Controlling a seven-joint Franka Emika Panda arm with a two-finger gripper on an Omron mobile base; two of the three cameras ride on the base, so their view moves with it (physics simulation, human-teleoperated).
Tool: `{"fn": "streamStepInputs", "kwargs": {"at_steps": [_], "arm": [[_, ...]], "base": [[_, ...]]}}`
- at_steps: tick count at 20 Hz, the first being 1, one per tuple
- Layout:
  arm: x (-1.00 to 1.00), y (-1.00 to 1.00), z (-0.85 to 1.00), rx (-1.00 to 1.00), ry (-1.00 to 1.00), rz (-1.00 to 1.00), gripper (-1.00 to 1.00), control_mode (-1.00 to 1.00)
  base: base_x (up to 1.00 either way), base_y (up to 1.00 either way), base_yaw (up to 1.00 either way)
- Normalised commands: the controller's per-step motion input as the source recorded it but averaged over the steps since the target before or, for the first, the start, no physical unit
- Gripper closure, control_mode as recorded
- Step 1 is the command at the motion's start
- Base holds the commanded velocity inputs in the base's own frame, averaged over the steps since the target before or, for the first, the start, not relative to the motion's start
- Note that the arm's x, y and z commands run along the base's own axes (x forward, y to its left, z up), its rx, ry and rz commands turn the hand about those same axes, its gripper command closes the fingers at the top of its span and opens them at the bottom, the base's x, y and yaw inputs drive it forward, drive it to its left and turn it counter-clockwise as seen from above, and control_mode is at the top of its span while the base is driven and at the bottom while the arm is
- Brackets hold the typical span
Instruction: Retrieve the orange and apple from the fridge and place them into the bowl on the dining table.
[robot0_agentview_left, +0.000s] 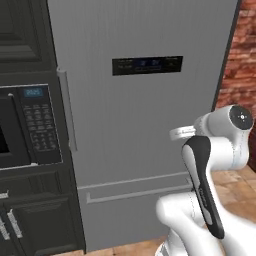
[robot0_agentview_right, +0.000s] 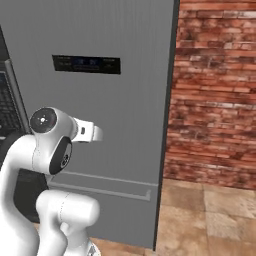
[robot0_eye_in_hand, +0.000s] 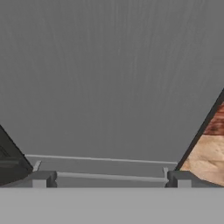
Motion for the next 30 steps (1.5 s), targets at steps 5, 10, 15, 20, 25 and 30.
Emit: {"fn": "streamStepInputs", "kwargs": {"at_steps": [5, 10, 15, 20, 25, 30], "arm": [[0.0, 0.0, 0.0, 0.0, 0.0, 0.0, -1.0, 1.0], [0.0, 0.0, 0.0, 0.0, 0.0, 0.0, -1.0, 1.0], [0.0, 0.0, 0.0, 0.0, 0.0, 0.0, -1.0, 1.0], [0.0, 0.0, 0.0, 0.0, 0.0, 0.0, -1.0, 1.0], [0.0, 0.0, 0.0, 0.0, 0.0, 0.0, -1.0, 1.0], [0.0, 0.0, 0.0, 0.0, 0.0, 0.0, -1.0, 1.0]], "base": [[-0.3, 0.49, 0.0], [-0.13, 0.75, 0.0], [-0.16, 0.81, 0.0], [-0.31, 0.56, 0.0], [-0.5, 0.27, 0.0], [-0.46, 0.27, 0.0]]}}
